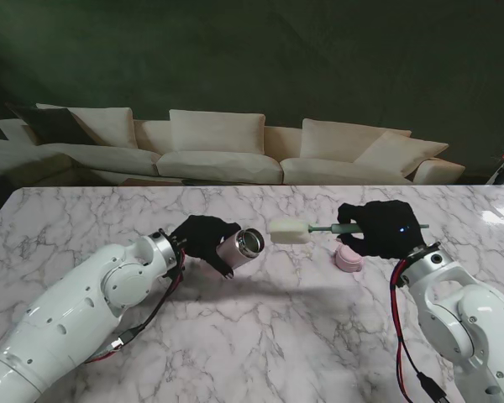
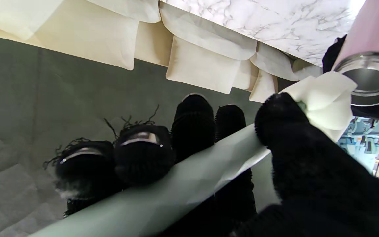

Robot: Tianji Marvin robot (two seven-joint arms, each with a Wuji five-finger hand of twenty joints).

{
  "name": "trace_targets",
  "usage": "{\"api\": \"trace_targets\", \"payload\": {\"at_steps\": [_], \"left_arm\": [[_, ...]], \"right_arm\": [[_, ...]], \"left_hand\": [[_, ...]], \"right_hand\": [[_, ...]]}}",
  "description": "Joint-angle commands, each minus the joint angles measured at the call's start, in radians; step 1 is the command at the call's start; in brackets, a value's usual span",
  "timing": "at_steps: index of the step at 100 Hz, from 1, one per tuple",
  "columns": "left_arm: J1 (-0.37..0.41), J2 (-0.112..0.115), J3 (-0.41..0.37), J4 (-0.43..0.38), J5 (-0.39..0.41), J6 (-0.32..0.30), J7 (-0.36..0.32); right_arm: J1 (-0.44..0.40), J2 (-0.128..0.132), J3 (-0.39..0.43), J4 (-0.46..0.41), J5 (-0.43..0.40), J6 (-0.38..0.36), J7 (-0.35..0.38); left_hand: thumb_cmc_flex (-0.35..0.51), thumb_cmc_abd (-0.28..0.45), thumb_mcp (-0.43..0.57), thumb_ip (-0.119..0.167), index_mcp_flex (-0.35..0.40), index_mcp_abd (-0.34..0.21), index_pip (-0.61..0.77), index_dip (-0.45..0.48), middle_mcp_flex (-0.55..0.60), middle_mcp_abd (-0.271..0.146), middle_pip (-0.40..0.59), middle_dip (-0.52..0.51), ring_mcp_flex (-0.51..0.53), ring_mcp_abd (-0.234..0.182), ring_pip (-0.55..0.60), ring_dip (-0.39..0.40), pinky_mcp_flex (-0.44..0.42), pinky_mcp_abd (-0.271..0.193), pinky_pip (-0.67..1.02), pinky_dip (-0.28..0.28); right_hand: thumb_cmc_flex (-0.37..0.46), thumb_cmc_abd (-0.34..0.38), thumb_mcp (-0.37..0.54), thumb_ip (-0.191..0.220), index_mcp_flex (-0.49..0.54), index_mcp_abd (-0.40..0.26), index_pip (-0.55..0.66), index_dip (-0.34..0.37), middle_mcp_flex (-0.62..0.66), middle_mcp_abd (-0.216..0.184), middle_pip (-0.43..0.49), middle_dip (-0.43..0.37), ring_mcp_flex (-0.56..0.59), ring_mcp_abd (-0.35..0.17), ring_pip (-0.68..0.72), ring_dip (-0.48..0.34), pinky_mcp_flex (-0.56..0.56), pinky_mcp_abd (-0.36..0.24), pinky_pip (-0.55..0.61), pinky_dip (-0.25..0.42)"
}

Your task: Clean the thermos with cup brush

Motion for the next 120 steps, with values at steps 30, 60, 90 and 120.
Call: {"api": "trace_targets", "payload": {"at_steps": [30, 60, 90, 120], "left_arm": [[-0.034, -0.005, 0.023, 0.001, 0.002, -0.001, -0.023], [-0.045, -0.002, 0.021, -0.006, 0.003, -0.008, -0.043], [-0.048, -0.001, 0.02, -0.009, 0.011, -0.015, -0.043], [-0.045, 0.002, 0.011, -0.012, 0.022, -0.023, -0.044]], "right_arm": [[0.069, 0.014, -0.049, -0.009, -0.03, -0.071, 0.078], [0.115, 0.022, -0.074, 0.004, -0.056, -0.093, 0.122], [0.162, 0.029, -0.096, 0.02, -0.08, -0.103, 0.167], [0.186, 0.032, -0.101, 0.028, -0.092, -0.098, 0.196]], "left_hand": [[0.317, 0.352, 0.422, 0.07, 0.086, -0.167, 0.115, 0.045, 0.022, -0.06, 0.111, 0.04, 0.072, -0.049, 0.109, 0.034, 0.017, -0.091, 0.041, 0.015], [0.317, 0.353, 0.421, 0.069, 0.085, -0.168, 0.114, 0.045, 0.02, -0.06, 0.111, 0.04, 0.071, -0.049, 0.107, 0.035, 0.016, -0.09, 0.04, 0.014], [0.317, 0.352, 0.421, 0.07, 0.085, -0.169, 0.114, 0.045, 0.021, -0.06, 0.112, 0.04, 0.074, -0.05, 0.108, 0.036, 0.018, -0.091, 0.041, 0.015], [0.315, 0.35, 0.422, 0.07, 0.086, -0.169, 0.115, 0.045, 0.022, -0.058, 0.114, 0.041, 0.076, -0.05, 0.11, 0.037, 0.021, -0.093, 0.043, 0.015]], "right_hand": [[0.06, 0.065, 0.114, 0.036, 0.085, -0.103, 0.047, -0.001, 0.067, -0.045, 0.053, 0.038, 0.029, -0.028, 0.068, 0.034, 0.043, 0.01, 0.078, 0.008], [0.049, 0.064, 0.122, 0.033, 0.095, -0.082, 0.035, -0.017, 0.098, -0.052, 0.076, 0.065, 0.03, -0.043, 0.14, 0.065, 0.088, 0.011, 0.114, 0.009], [0.045, 0.057, 0.133, 0.031, 0.104, -0.069, 0.031, -0.033, 0.122, -0.057, 0.096, 0.082, 0.03, -0.058, 0.189, 0.087, 0.119, 0.012, 0.139, 0.006], [0.044, 0.054, 0.138, 0.03, 0.108, -0.069, 0.031, -0.04, 0.134, -0.059, 0.112, 0.098, 0.03, -0.07, 0.228, 0.104, 0.142, 0.009, 0.161, 0.004]]}}
